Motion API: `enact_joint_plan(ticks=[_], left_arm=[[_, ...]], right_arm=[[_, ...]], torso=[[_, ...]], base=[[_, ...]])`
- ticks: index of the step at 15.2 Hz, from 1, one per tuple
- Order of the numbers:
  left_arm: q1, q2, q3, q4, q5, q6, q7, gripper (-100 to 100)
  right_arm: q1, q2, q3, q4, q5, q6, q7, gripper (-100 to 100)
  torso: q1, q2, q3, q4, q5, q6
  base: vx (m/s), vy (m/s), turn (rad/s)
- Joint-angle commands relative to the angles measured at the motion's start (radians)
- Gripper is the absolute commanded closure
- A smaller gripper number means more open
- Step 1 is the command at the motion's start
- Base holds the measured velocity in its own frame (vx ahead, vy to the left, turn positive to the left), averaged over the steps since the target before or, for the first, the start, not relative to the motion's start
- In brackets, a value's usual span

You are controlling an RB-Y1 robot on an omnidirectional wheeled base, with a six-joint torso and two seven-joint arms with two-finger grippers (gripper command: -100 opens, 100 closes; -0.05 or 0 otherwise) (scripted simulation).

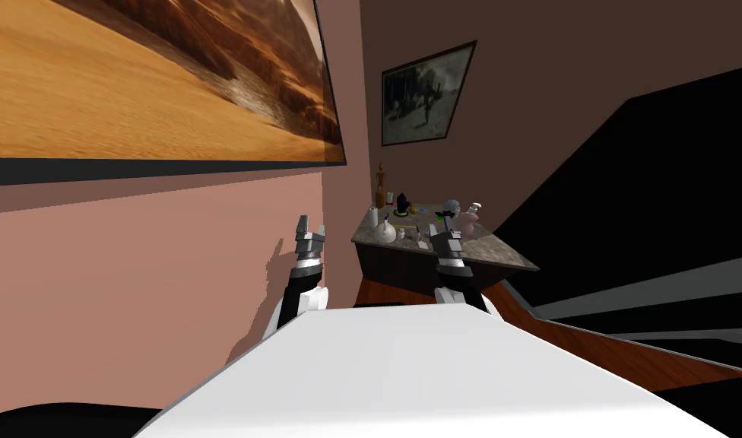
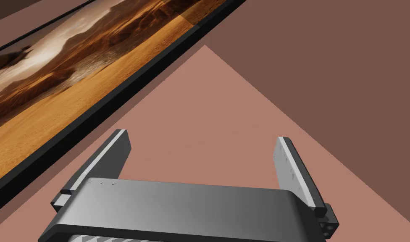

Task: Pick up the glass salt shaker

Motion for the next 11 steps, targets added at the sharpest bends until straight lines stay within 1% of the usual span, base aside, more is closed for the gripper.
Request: enact_joint_plan(ticks=[1, 3, 4, 6, 7, 8, 9, 10, 11], left_arm=[[0.000, 0.000, 0.000, 0.000, 0.000, 0.000, 0.000, 0], [0.000, 0.000, 0.000, 0.000, 0.000, 0.000, 0.000, 0], [0.000, 0.000, 0.000, 0.000, 0.000, 0.000, 0.000, 0], [0.000, 0.000, 0.000, 0.000, 0.000, 0.000, 0.000, 0], [0.000, 0.000, 0.000, 0.000, 0.000, 0.000, 0.000, 0], [0.000, 0.000, 0.000, 0.000, 0.000, 0.000, 0.000, 0], [0.000, 0.000, 0.000, 0.000, 0.000, 0.000, 0.000, 0], [0.000, 0.000, 0.000, 0.000, 0.000, 0.000, 0.000, 0], [0.000, 0.000, 0.000, 0.000, 0.000, 0.000, 0.000, 0]], right_arm=[[-0.006, -0.031, 0.000, 0.014, 0.006, -0.004, -0.003, -100], [-0.019, -0.080, 0.000, 0.045, 0.020, -0.012, -0.009, -100], [-0.019, -0.085, 0.000, 0.045, 0.020, -0.012, -0.009, -100], [-0.038, -0.139, 0.001, 0.094, 0.043, -0.025, -0.019, -100], [-0.038, -0.149, 0.001, 0.094, 0.043, -0.025, -0.019, -100], [-0.050, -0.182, 0.002, 0.124, 0.056, -0.034, -0.025, -100], [-0.050, -0.185, 0.002, 0.124, 0.056, -0.034, -0.025, -100], [-0.063, -0.219, 0.003, 0.157, 0.071, -0.043, -0.031, -100], [-0.063, -0.223, 0.003, 0.157, 0.071, -0.043, -0.031, -100]], torso=[[0.000, 0.000, 0.000, 0.000, 0.000, 0.000], [-0.003, 0.001, 0.000, 0.000, -0.001, 0.000], [-0.005, 0.001, 0.001, 0.000, -0.001, 0.000], [-0.005, 0.002, 0.001, 0.000, -0.001, 0.000], [-0.006, 0.003, 0.002, 0.001, -0.001, -0.001], [-0.005, 0.003, 0.002, 0.001, -0.001, 0.000], [-0.005, 0.003, 0.002, 0.001, -0.001, 0.000], [-0.004, 0.002, 0.001, 0.001, -0.001, 0.000], [-0.004, 0.002, 0.001, 0.000, -0.001, -0.001]], base=[[-0.012, -0.022, 0.042], [-0.025, -0.063, 0.124], [-0.031, -0.070, 0.090], [-0.045, -0.063, 0.153], [-0.045, -0.060, 0.139], [-0.037, -0.053, 0.151], [-0.034, -0.042, 0.127], [-0.030, -0.032, 0.173], [-0.029, -0.029, 0.144]])
